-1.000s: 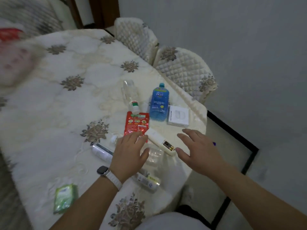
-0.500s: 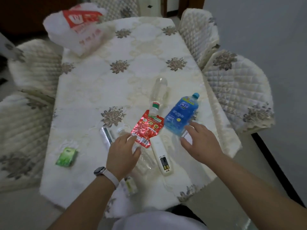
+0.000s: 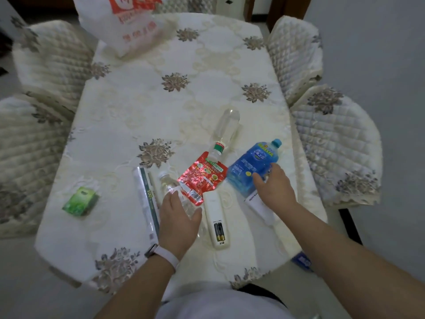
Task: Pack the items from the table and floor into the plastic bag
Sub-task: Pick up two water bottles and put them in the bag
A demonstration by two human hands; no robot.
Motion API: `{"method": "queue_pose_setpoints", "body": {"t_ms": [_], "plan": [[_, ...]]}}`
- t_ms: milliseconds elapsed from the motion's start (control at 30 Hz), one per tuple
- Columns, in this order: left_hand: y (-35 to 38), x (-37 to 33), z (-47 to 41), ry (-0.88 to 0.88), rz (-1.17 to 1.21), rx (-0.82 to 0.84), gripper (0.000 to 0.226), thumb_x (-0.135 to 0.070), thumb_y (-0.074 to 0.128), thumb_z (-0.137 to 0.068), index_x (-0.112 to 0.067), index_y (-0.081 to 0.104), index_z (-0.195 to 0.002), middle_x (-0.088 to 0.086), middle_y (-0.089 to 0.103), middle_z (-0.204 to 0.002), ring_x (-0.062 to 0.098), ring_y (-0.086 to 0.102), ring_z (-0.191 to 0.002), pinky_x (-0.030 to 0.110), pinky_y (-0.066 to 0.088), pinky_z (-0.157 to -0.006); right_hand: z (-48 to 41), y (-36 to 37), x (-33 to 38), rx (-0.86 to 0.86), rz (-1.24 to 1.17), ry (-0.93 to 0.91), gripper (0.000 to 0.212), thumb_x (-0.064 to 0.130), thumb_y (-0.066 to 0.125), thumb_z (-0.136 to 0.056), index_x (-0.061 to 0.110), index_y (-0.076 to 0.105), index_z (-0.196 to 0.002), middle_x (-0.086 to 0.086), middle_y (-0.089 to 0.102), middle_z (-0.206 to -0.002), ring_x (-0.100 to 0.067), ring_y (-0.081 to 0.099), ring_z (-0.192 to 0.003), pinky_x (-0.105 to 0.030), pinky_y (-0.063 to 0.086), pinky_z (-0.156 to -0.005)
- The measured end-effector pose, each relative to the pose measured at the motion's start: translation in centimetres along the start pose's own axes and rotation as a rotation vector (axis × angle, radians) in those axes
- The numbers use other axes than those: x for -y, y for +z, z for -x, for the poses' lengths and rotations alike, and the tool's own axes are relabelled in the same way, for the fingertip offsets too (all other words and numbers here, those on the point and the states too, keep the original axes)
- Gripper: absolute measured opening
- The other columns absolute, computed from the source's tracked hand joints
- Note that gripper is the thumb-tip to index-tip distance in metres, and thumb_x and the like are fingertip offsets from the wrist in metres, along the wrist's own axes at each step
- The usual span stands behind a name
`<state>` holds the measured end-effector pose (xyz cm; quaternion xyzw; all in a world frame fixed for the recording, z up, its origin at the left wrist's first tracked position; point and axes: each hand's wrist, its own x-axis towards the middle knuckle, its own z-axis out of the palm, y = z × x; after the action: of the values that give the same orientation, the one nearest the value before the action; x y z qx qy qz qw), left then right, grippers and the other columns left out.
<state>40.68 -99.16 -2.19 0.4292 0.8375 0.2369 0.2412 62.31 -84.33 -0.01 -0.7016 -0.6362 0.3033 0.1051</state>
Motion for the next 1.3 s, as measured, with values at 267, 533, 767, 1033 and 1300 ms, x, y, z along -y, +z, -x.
{"method": "queue_pose_setpoints", "body": {"t_ms": [267,533,767,1033,1300], "plan": [[1.5,0.9,-1.8,-0.227,0.206,0.020,0.101,-0.050,0.074,-0.076,-0.030,0.010,-0.152,0.004,0.024,-0.155,0.028,0.028,-0.143,0.050,0.038,-0.109,-5.2,1.1,1.8,0.013,-0.330,0.292,0.067,0.046,0.066,-0.086,0.012,0.034,-0.134,-0.004,0.054,-0.120,-0.012,0.059,-0.074,-0.026,0.041,-0.055],[0.9,-0.6,-2.5,-0.326,0.366,-0.026,0.090,-0.010,0.074,-0.073,-0.040,0.023,-0.140,-0.015,0.053,-0.107,0.003,0.061,-0.085,0.010,0.044,-0.057,-9.0,3.6,5.0,0.075,-0.257,0.209,0.101,0.056,0.079,-0.066,0.018,0.022,-0.141,-0.005,0.043,-0.119,-0.023,0.050,-0.100,-0.037,0.046,-0.080],[1.3,-1.3,-2.7,-0.424,0.357,-0.032,0.077,-0.012,0.073,-0.072,-0.044,0.029,-0.126,-0.004,0.061,-0.103,0.012,0.068,-0.083,0.036,0.060,-0.066,-10.6,2.2,4.7,0.201,0.040,0.058,0.099,0.056,0.075,-0.067,0.017,0.021,-0.140,-0.005,0.038,-0.113,-0.032,0.052,-0.109,-0.043,0.046,-0.081],[1.1,-2.9,-2.1,-0.498,0.339,-0.086,0.057,-0.021,0.073,-0.078,-0.044,0.041,-0.119,-0.005,0.068,-0.088,0.012,0.069,-0.069,0.039,0.060,-0.059,-11.1,1.2,4.3,0.248,0.030,0.032,0.107,0.052,0.077,-0.065,0.016,0.015,-0.145,-0.008,0.039,-0.121,-0.034,0.053,-0.109,-0.045,0.050,-0.086],[-0.5,-4.6,1.2,-0.514,0.408,-0.250,0.051,-0.021,0.081,-0.076,-0.038,0.049,-0.112,-0.011,0.065,-0.092,0.007,0.065,-0.079,0.027,0.052,-0.064,-8.9,-0.9,3.9,0.215,-0.219,-0.239,0.096,0.051,0.080,-0.061,0.020,0.030,-0.137,-0.002,0.042,-0.124,-0.019,0.053,-0.102,-0.038,0.049,-0.086]]}}
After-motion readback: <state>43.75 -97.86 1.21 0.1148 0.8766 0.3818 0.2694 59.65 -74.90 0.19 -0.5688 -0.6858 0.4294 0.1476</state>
